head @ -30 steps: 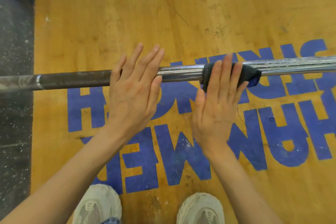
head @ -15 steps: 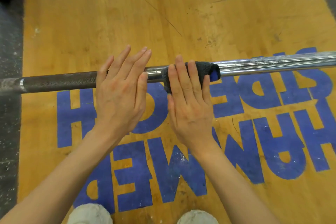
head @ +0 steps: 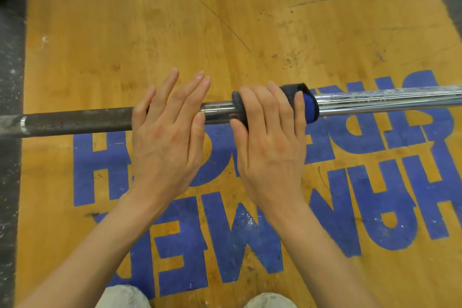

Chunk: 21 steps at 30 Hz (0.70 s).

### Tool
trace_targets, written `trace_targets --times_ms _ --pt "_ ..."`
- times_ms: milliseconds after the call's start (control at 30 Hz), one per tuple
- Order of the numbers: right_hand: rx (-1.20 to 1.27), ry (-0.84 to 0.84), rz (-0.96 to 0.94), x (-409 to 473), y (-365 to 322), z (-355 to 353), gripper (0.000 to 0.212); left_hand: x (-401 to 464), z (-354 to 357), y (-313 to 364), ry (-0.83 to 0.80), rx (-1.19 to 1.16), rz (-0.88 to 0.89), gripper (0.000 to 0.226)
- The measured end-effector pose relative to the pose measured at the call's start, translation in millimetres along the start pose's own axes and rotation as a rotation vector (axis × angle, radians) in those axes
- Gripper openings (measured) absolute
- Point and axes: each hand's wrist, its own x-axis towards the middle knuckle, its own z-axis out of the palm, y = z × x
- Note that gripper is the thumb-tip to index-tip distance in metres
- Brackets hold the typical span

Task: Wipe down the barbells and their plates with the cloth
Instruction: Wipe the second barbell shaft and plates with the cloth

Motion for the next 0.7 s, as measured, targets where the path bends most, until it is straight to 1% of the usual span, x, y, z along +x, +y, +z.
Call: trace_targets --times_ms 67,133,167,200,233,267,300,367,400,533,633,700 --pt "-0.028 0.024 0.026 19.6 -2.5 5.7 0.036 -4.2 -0.6 2.1 0.0 -0.007 -0.001 0.046" --pt "-0.115 0.076 0.058 51.0 -4.6 8.4 0.043 -7.4 -1.5 3.4 -0.003 -0.018 0.003 0.047" --pt "-0.109 0.076 0.069 57.5 -5.4 5.9 0.048 -9.3 -2.0 4.0 -0.007 -0.02 0.007 0.047" --pt "-0.072 0.066 0.063 54.3 -5.7 2.4 0.048 -11.4 -2.7 4.7 -0.011 -0.018 0.009 0.047" --pt "-0.029 0.065 0.052 40.2 -4.4 1.2 0.041 -13.7 -3.7 4.8 -0.014 -0.015 0.008 0.048" --pt "0.0 0.034 0.053 18.1 -4.3 0.0 0.033 -15.8 -4.4 4.7 -0.017 -0.01 0.007 0.049" --pt "0.023 -0.004 0.066 -3.1 -7.6 -5.0 0.032 -17.7 -4.8 5.1 -0.022 -0.007 0.006 0.049" --pt "0.06 -0.054 0.093 -26.4 -14.1 -12.7 0.042 -21.6 -5.6 7.7 -0.029 -0.002 0.0 0.049" --pt "0.06 -0.064 0.094 -24.6 -14.6 -12.3 0.043 -23.8 -6.1 8.9 -0.032 -0.004 -0.001 0.049" --pt "0.03 -0.08 0.099 -8.2 -15.8 -12.4 0.037 -30.9 -9.5 11.4 -0.047 -0.015 0.005 0.05" --pt "0.06 -0.078 0.106 -35.3 -19.6 -21.1 0.042 -36.6 -13.2 13.1 -0.069 -0.014 -0.005 0.05" --pt "0.056 -0.087 0.088 -31.6 -17.3 -22.8 0.044 -40.3 -14.8 15.4 -0.08 -0.021 -0.006 0.05"
